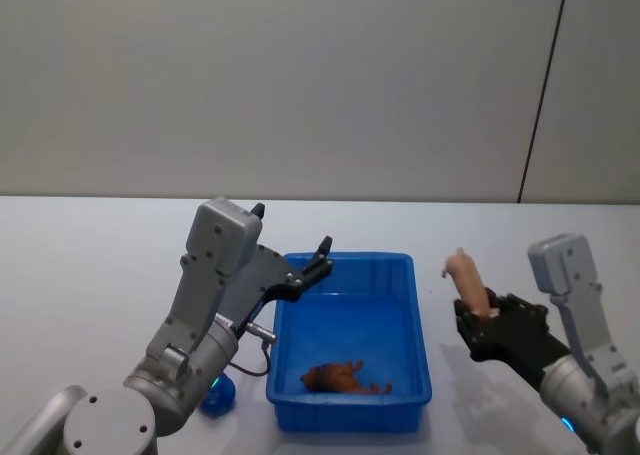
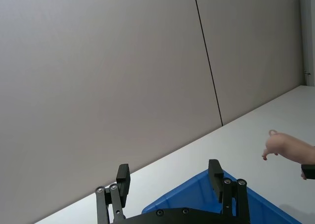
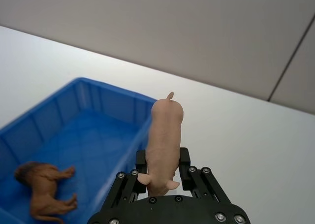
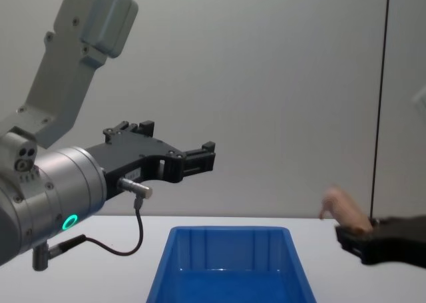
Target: Pick up the two dolls from the table and place them into the box.
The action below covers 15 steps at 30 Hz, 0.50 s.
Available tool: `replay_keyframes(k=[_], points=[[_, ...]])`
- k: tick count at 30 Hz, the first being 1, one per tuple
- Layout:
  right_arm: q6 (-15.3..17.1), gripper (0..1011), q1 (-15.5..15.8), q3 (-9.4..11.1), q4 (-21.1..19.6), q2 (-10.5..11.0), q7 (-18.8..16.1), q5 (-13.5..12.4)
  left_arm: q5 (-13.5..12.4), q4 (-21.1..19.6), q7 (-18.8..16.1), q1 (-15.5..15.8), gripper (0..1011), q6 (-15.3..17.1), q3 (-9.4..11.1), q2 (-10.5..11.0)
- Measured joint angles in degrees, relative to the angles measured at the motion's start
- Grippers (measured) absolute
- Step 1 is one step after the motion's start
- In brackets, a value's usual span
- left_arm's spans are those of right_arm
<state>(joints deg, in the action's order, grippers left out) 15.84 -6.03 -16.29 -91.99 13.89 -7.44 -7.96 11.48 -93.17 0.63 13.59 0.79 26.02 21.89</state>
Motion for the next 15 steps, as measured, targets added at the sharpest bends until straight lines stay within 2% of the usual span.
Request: replay_keyframes(k=[8,15], points=[[0.4,361,-1.88,-0.87,-1.1,-1.05,-4.67,1.01,0.0,0.0,0.0,0.0,1001,0.0,0.0,0.0],[3.18,361,-4.83,-2.25,0.29,-3.28,-8.71,2.63,0.0,0.0,0.0,0.0,1001,0.0,0.0,0.0]])
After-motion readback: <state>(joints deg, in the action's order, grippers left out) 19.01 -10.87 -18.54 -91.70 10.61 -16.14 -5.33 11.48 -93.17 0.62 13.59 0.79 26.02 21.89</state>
